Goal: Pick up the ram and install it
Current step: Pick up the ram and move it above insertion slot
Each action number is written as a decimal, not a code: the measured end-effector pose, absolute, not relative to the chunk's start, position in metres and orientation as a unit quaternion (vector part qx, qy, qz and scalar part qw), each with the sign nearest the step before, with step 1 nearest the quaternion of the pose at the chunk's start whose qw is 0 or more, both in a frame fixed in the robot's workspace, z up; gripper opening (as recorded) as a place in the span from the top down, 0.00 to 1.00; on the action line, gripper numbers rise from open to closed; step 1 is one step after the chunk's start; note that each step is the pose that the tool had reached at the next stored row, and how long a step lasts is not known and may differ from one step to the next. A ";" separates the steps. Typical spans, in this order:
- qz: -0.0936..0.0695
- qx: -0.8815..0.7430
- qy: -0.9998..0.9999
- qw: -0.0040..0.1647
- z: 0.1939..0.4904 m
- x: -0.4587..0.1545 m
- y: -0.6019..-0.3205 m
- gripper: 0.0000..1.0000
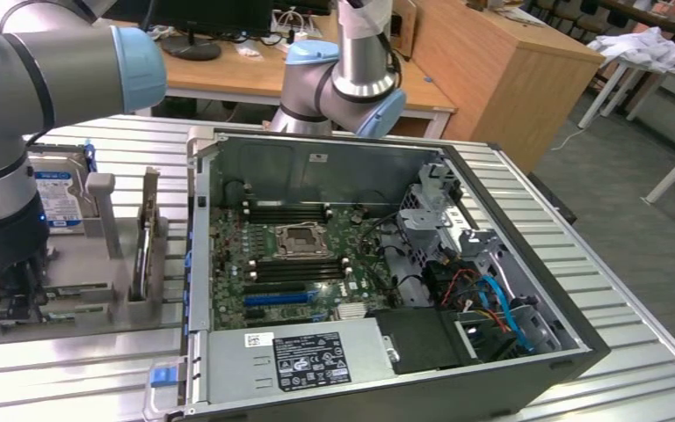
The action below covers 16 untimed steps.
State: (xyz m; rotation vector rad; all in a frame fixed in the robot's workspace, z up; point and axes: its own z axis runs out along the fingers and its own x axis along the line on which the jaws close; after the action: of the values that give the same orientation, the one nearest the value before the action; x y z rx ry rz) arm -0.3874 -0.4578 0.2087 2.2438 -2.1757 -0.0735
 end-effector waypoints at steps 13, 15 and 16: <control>-0.024 0.718 -0.696 0.008 0.209 -0.379 -0.458 0.70; -0.024 0.718 -0.696 0.008 0.209 -0.378 -0.458 0.70; -0.024 0.718 -0.696 0.008 0.209 -0.377 -0.458 0.70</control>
State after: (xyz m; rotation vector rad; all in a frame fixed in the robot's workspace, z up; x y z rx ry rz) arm -0.3774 -0.4579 0.2086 2.2438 -2.1759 -0.0735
